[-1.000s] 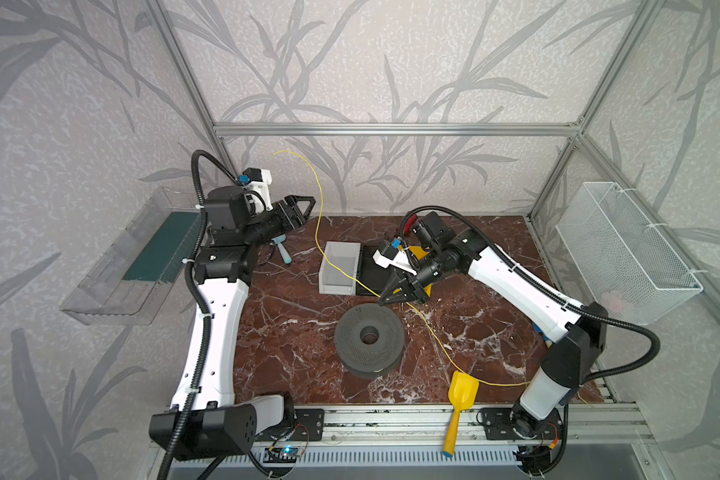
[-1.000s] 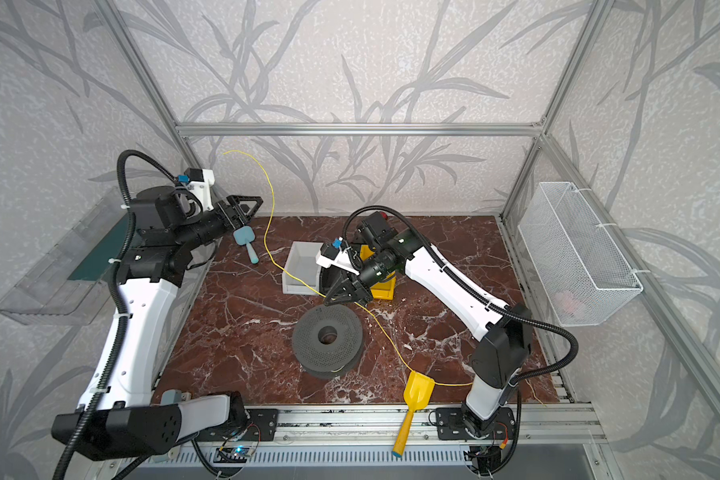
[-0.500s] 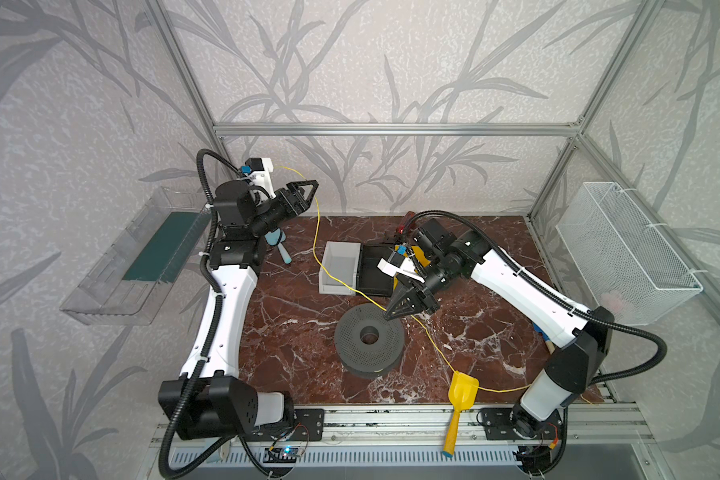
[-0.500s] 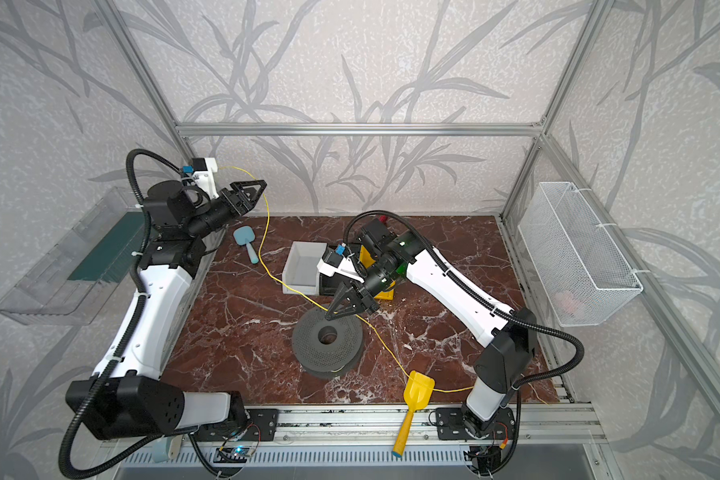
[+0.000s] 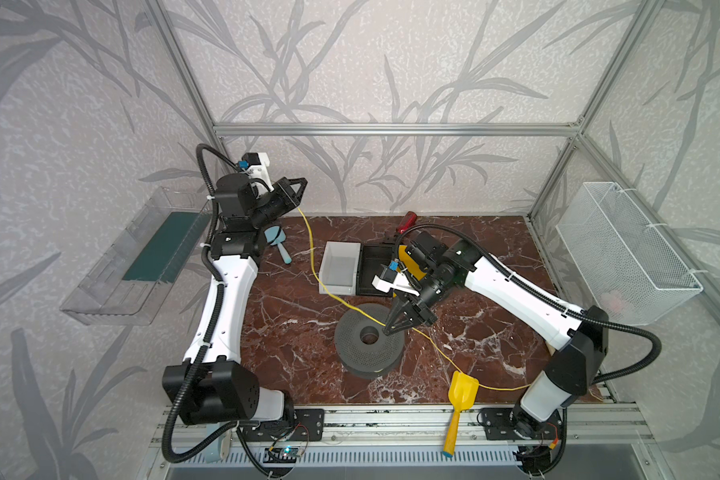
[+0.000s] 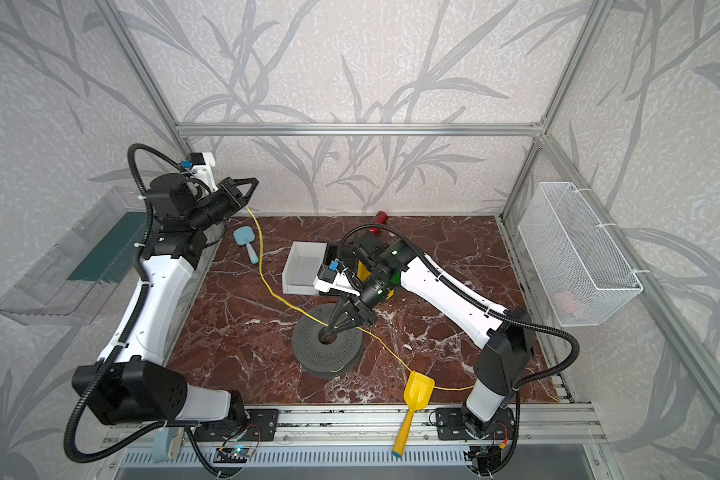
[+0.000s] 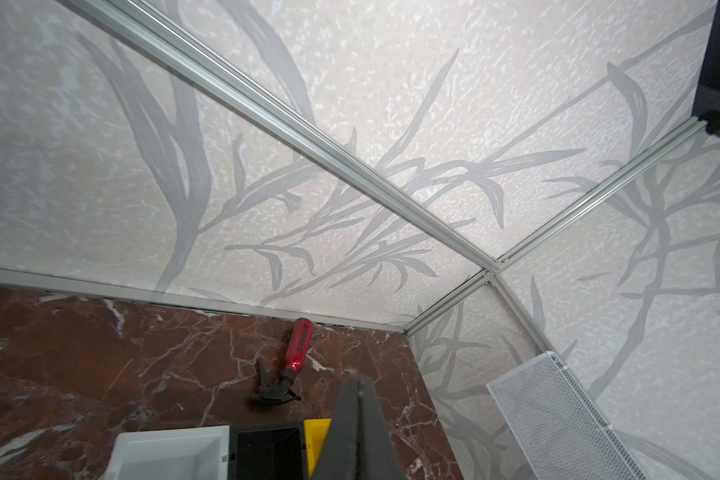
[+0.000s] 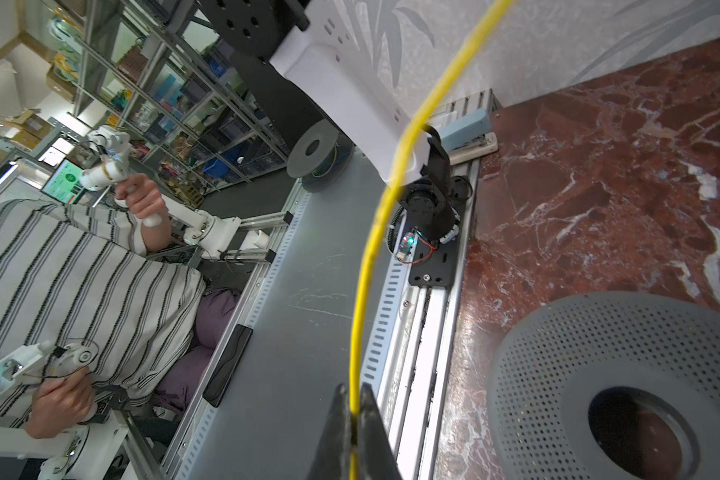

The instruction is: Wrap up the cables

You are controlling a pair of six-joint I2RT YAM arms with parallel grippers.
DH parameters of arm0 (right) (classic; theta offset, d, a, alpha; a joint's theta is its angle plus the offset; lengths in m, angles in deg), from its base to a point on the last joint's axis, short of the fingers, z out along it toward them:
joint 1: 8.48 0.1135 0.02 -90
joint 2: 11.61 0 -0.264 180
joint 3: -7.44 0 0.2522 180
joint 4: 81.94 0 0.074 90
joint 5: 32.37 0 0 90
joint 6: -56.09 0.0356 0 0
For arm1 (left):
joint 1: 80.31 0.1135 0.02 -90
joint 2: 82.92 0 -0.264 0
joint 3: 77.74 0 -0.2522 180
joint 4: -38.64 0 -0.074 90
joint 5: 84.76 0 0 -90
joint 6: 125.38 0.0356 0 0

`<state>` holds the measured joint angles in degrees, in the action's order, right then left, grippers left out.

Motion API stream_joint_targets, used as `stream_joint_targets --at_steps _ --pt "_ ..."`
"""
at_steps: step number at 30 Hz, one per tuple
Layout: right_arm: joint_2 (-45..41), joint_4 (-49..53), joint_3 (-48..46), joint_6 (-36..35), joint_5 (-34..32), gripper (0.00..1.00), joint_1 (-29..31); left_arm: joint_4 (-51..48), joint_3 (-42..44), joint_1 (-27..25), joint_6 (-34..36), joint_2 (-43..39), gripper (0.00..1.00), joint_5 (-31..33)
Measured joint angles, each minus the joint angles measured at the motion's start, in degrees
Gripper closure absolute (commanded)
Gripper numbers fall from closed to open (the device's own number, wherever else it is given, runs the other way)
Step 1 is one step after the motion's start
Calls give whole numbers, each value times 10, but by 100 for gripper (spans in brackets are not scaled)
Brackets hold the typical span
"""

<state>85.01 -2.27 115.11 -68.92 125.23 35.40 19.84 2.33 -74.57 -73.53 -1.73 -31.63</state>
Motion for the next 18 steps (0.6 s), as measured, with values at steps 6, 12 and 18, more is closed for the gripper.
stream_joint_targets --at_steps 6,12,18 --pt "0 -37 -5 39 -119 100 -17 -39 0 23 0 -11 100 10" --pt "24 -79 15 73 -273 100 -70 -98 -7 52 0 -38 100 8" --pt "76 -118 54 83 -469 100 -93 -129 45 -6 -4 -81 100 13"
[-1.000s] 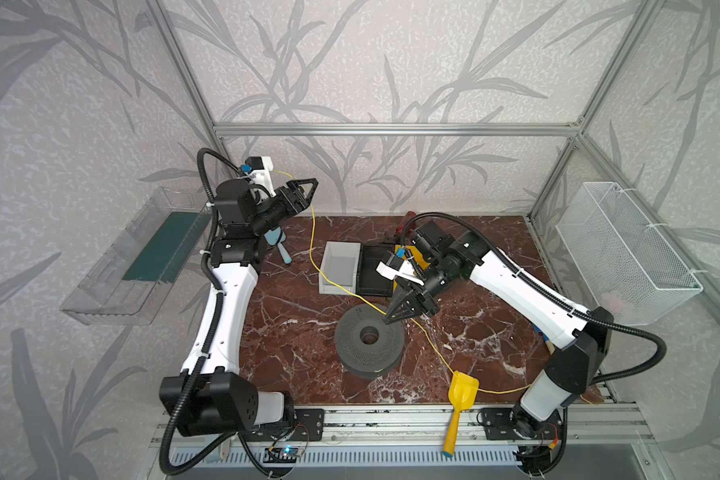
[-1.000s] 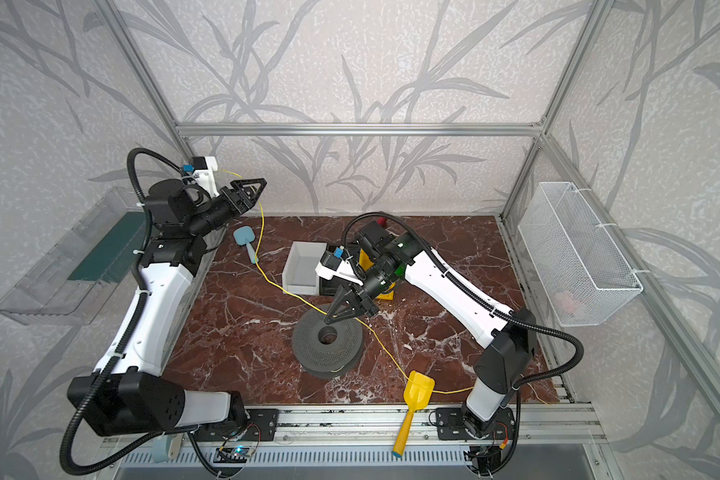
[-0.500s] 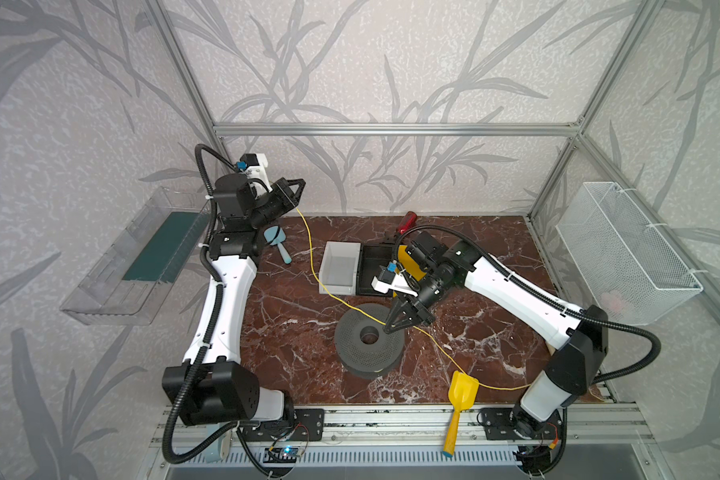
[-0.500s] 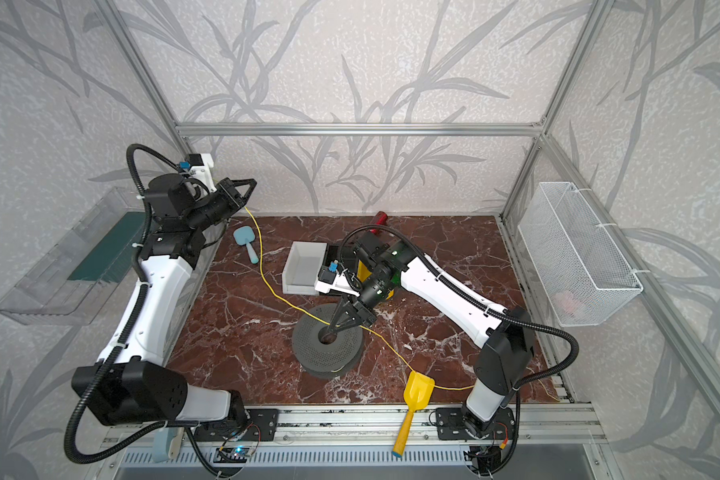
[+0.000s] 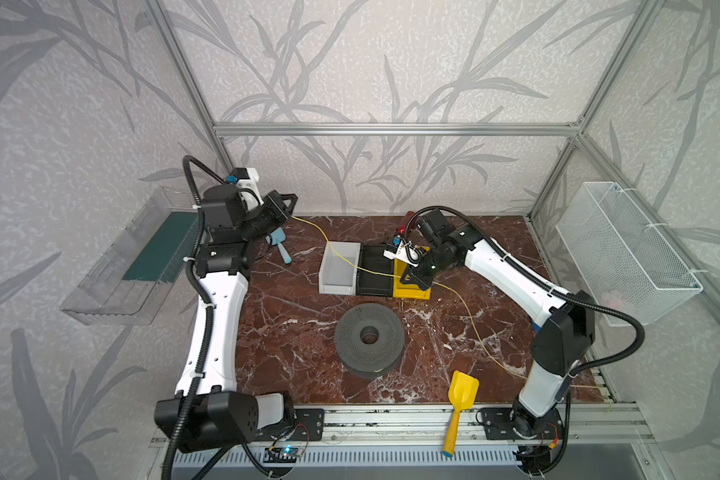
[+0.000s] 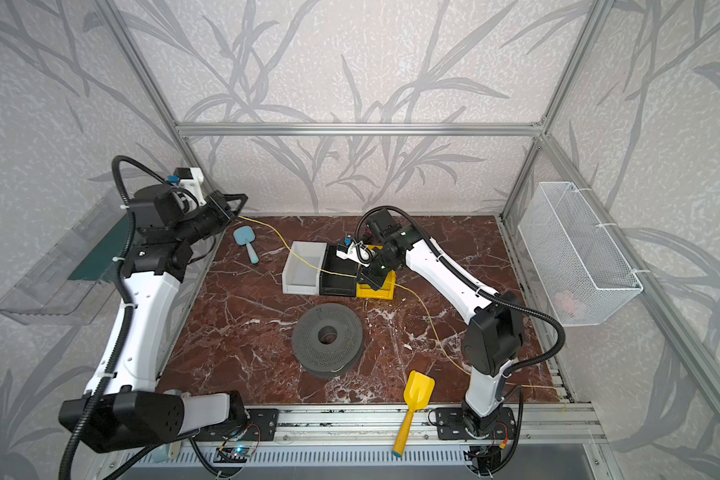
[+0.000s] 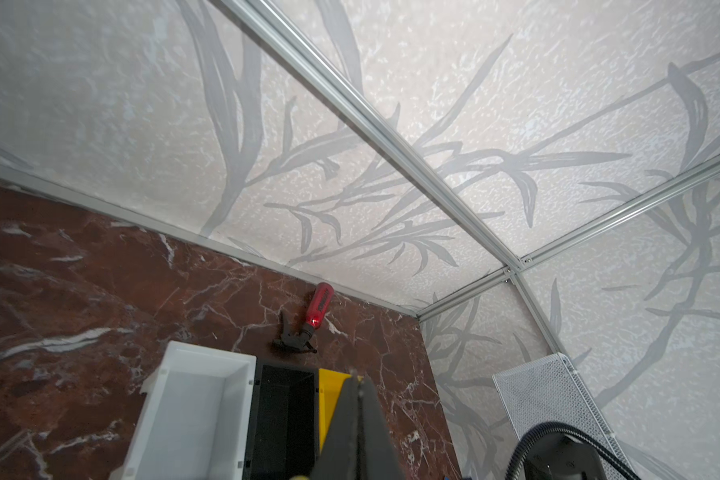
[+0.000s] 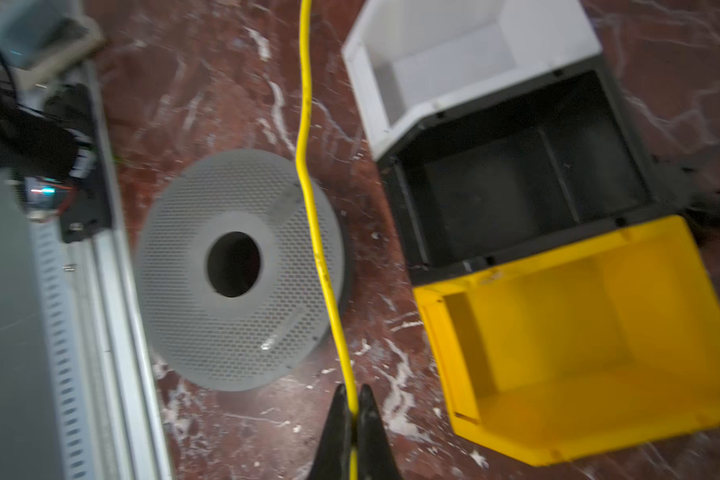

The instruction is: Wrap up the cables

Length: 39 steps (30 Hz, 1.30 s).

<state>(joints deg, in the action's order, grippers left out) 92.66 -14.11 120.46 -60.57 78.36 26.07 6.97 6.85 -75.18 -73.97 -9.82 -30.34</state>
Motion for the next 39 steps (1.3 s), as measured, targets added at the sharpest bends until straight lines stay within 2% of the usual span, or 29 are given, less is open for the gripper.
stream_joint_targets --at_steps 5,8,10,12,17,21,27,30,35,39 --pt "58 7 38 3 -130 99 0 0 102 -107 -28 -37 100 39" --pt "72 12 33 4 -160 52 1 12 166 -143 -66 -59 100 73" --pt "65 8 14 4 -165 38 1 19 201 -159 -90 -75 100 100" --pt "46 -1 -16 3 -162 32 3 20 218 -169 -107 -88 100 127" --pt "-6 -5 -41 1 -128 30 10 23 219 -187 -132 -114 100 185" --pt "-61 -28 -41 11 -59 29 16 33 219 -205 -148 -126 100 217" --pt "-151 -159 -69 66 67 24 24 104 223 -228 -171 -107 100 222" --pt "-155 -228 -86 90 103 24 33 130 220 -242 -187 -73 100 216" --pt "-132 -304 -118 111 123 23 49 121 207 -282 -206 -43 100 211" --pt "-109 -333 -115 117 141 29 55 122 193 -309 -217 -47 100 211"
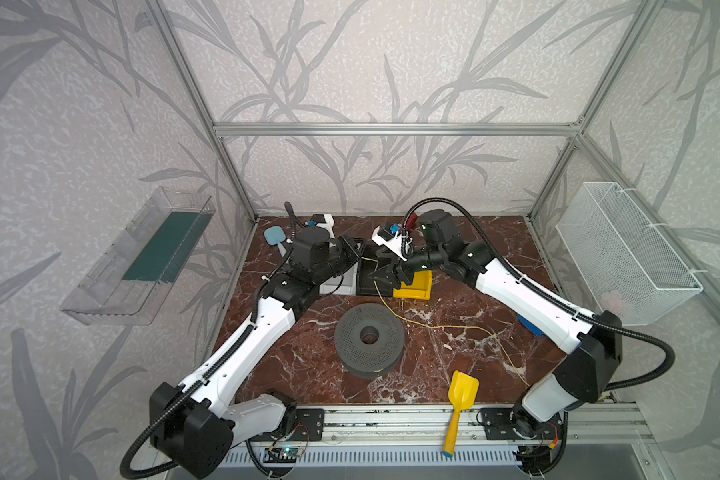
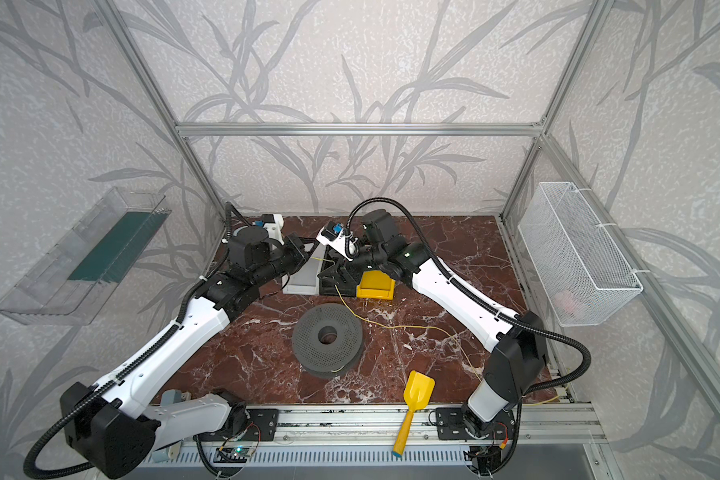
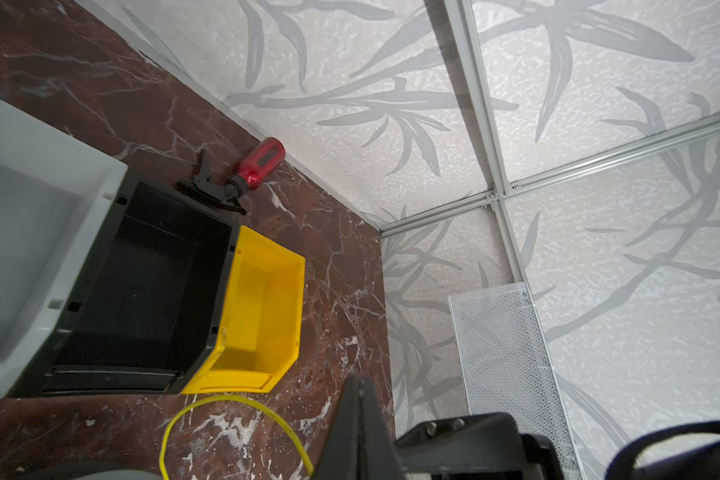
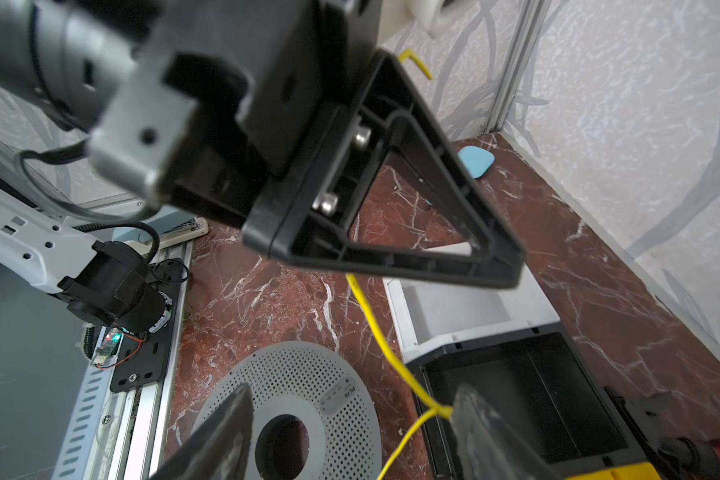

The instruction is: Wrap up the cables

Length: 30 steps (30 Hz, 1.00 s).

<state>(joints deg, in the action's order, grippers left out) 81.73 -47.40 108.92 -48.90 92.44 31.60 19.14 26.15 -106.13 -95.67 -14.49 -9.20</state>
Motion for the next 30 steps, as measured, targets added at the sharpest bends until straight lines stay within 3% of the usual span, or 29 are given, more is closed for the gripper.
stream_joint_targets --at_steps 7,11,16,23,26,28,30 --pt "32 -17 10 -9 17 57 4 -3 0 -27 -14 -7 100 3" --pt "39 -23 10 -14 19 87 5 -7 0 -29 -14 -13 100 9" --pt "39 -25 6 -24 21 100 14 -17 -1 -28 -13 -16 100 19" --pt "21 -40 -31 -33 16 100 16 -44 -3 -31 -5 -15 100 23" --pt "21 -41 -32 -35 14 73 16 -56 -12 -31 1 -14 100 23" --pt "20 -40 -35 -37 12 67 13 -62 -20 -31 3 -14 100 23" --pt "20 -40 -39 -36 16 67 11 -62 -26 -31 3 -14 100 23"
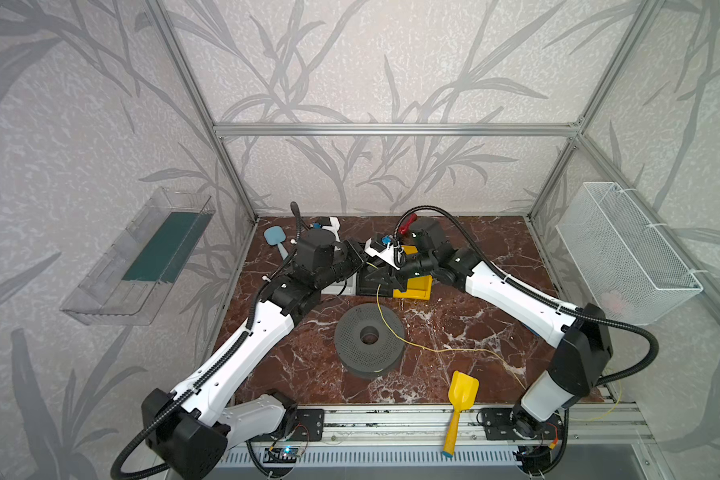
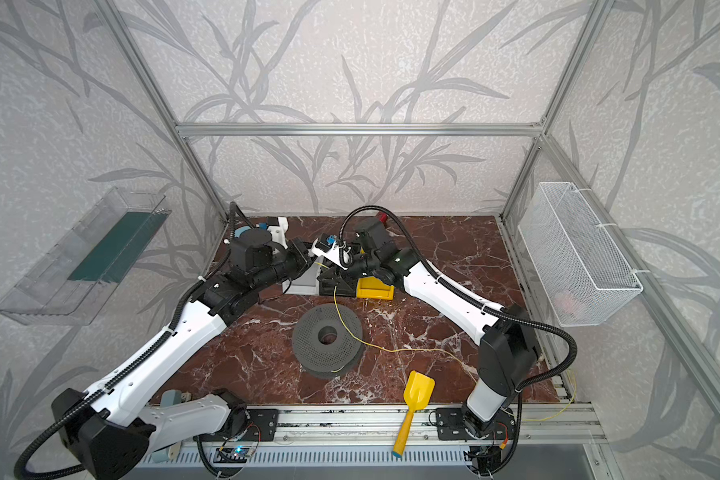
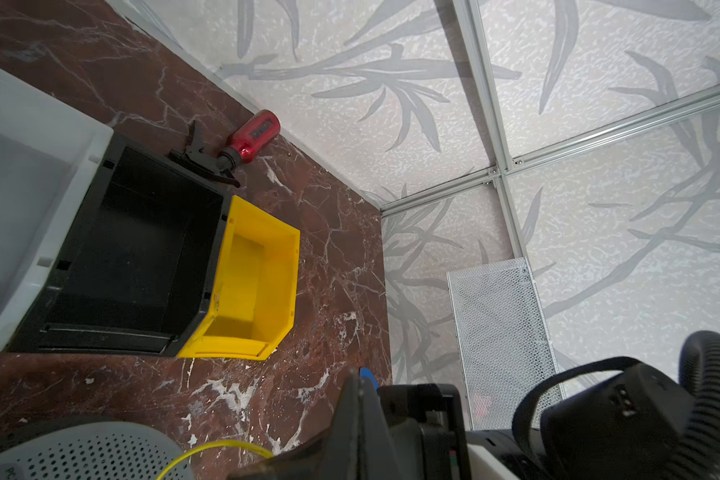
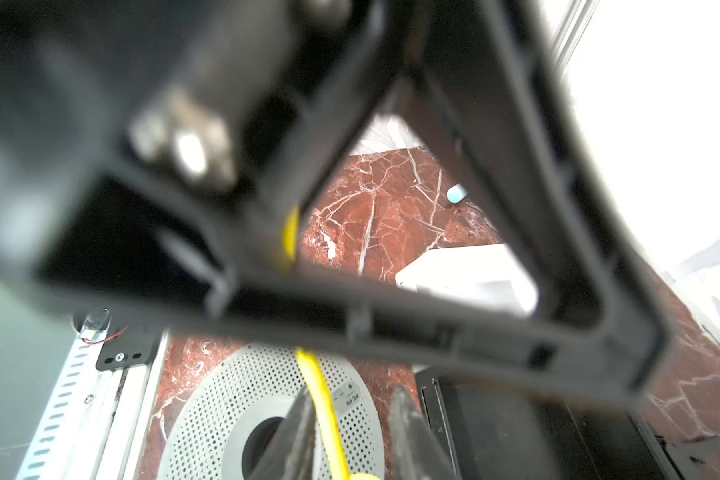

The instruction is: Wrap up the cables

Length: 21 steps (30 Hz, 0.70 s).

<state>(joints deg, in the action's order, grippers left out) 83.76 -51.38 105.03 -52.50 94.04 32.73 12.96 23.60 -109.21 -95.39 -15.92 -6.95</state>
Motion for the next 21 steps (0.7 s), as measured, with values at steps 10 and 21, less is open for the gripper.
stream_joint_targets --at_steps 10,21 --pt "0 -31 -37 25 20 69 -3 -5 -1 0 0 -2 100 -3" --pt "-17 -50 -81 37 -8 100 -5 -9 -5 0 0 -2 100 -4"
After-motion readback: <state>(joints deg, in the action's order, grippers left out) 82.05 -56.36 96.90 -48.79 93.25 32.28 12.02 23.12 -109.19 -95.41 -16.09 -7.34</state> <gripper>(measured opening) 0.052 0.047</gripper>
